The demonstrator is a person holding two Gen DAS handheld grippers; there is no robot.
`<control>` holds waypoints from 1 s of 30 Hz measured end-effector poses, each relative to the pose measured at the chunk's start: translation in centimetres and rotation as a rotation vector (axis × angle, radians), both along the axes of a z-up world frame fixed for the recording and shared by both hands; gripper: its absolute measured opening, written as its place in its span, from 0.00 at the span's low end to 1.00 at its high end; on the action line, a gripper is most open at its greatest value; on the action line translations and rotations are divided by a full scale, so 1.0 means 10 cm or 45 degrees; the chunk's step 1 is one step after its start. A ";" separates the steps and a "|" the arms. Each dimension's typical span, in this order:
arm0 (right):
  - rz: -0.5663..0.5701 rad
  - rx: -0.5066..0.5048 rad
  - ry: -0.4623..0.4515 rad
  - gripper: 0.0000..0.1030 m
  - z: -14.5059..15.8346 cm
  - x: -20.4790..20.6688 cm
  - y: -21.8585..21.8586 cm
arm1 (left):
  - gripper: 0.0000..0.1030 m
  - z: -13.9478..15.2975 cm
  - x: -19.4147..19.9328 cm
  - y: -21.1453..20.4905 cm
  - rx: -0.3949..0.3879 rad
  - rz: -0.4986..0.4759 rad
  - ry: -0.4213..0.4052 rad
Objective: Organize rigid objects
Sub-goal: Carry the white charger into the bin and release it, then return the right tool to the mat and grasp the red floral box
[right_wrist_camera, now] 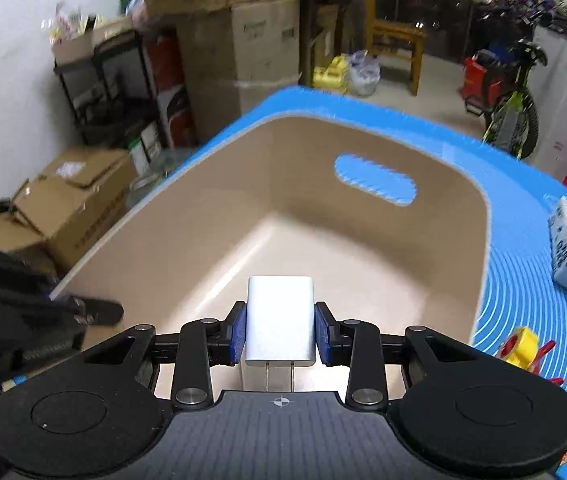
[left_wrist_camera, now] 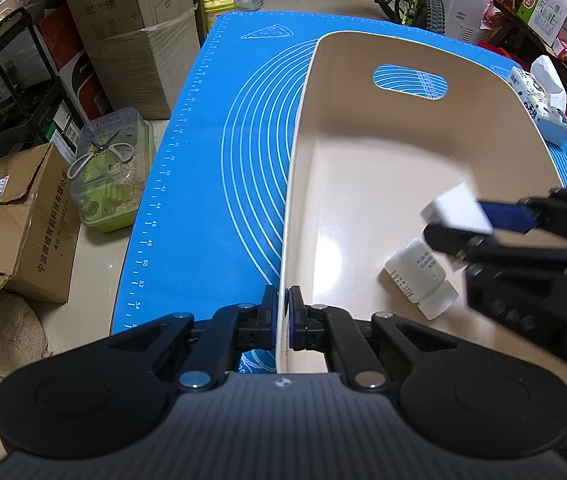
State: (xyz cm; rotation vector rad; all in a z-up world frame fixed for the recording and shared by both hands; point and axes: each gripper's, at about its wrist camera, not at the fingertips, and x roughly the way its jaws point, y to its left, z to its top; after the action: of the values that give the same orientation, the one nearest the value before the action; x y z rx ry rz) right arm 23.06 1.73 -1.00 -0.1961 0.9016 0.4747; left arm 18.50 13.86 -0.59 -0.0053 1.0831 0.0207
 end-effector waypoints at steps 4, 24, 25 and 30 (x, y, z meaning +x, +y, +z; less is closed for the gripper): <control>0.022 -0.056 0.082 0.41 -0.14 0.05 0.09 | 0.06 0.00 0.00 0.00 -0.002 0.000 -0.001; -0.120 0.149 -0.063 0.81 0.37 -0.11 -0.50 | 0.07 0.02 0.00 -0.01 -0.005 0.001 0.003; -0.134 0.158 -0.083 0.82 0.42 -0.13 -0.58 | 0.07 0.02 0.00 -0.01 -0.004 0.001 0.003; -0.243 0.171 -0.152 0.88 0.58 -0.19 -1.07 | 0.07 0.02 0.00 -0.01 -0.003 0.001 0.003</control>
State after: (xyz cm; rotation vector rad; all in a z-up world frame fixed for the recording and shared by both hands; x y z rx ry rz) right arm 21.15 -8.96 4.84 -0.0147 0.7604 0.3408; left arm 18.52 13.73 -0.38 -0.0078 1.0856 0.0199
